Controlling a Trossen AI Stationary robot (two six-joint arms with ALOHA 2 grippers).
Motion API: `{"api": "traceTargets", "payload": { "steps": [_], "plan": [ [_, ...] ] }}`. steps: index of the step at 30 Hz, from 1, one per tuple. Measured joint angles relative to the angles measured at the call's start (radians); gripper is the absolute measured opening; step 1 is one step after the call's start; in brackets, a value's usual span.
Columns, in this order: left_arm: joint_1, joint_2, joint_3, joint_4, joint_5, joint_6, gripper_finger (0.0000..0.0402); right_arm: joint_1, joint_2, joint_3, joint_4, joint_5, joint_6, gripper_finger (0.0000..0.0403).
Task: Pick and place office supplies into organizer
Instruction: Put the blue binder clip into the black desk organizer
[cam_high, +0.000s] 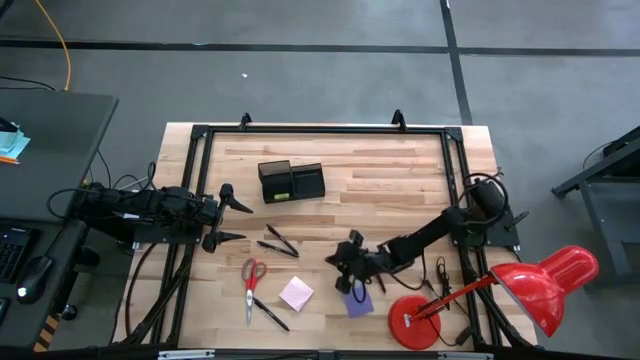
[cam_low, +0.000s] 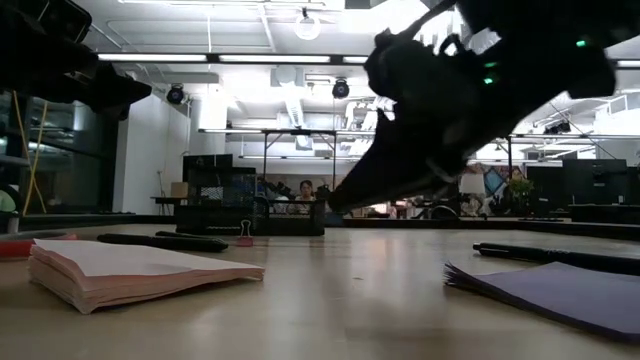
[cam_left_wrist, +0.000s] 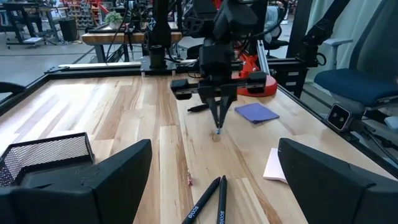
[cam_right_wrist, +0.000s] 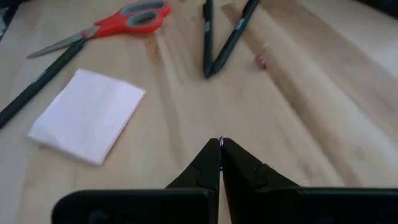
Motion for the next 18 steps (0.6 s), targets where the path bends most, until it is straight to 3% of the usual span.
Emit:
{"api": "traceTargets", "payload": {
  "steps": [18],
  "plan": [
    [0.000, 0.000, 0.000, 0.000, 0.000, 0.023, 0.0335, -0.172, 0.000, 0.131, 0.048, -0.108, -0.321, 0.0002]
  ]
}}
